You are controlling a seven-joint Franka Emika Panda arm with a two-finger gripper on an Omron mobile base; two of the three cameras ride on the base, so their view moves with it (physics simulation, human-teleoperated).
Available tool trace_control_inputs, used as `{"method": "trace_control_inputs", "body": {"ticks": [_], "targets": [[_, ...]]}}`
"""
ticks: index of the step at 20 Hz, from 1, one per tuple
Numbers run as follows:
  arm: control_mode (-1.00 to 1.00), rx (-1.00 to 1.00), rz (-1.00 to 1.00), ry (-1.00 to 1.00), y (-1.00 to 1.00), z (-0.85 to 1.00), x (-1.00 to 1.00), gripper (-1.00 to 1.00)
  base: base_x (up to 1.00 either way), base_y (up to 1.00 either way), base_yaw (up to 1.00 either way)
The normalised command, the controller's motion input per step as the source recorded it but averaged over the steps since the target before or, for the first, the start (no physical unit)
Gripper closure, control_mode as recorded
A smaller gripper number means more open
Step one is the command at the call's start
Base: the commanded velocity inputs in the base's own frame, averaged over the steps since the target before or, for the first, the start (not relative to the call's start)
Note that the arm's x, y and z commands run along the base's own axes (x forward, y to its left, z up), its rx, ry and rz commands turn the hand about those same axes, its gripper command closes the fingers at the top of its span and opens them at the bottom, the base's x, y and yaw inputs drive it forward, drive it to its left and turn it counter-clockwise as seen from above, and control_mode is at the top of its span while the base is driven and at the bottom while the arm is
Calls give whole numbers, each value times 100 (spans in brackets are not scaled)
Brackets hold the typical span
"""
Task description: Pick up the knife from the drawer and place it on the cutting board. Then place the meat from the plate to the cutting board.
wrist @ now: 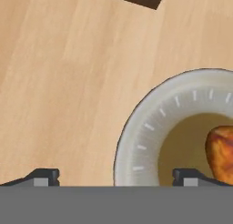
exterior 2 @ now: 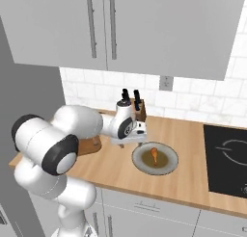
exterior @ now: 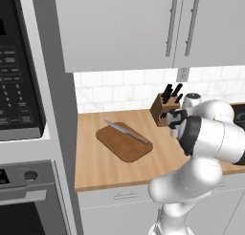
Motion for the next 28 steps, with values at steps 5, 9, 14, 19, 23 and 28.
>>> {"method": "trace_control_inputs", "body": {"ticks": [5,9,14,19,23,28], "targets": [[-100,3,-16,0,-97,0,-3,-100,0,0,0],[-100,2,-13,0,-74,0,0,-100,0,0,0],[-100,0,-3,0,-31,-1,0,-100,0,0,0],[-100,0,0,-1,0,-18,1,-100,0,0,0],[-100,0,0,-1,0,-27,4,-100,0,0,0],[-100,0,0,0,0,-20,13,-100,0,0,0]]}}
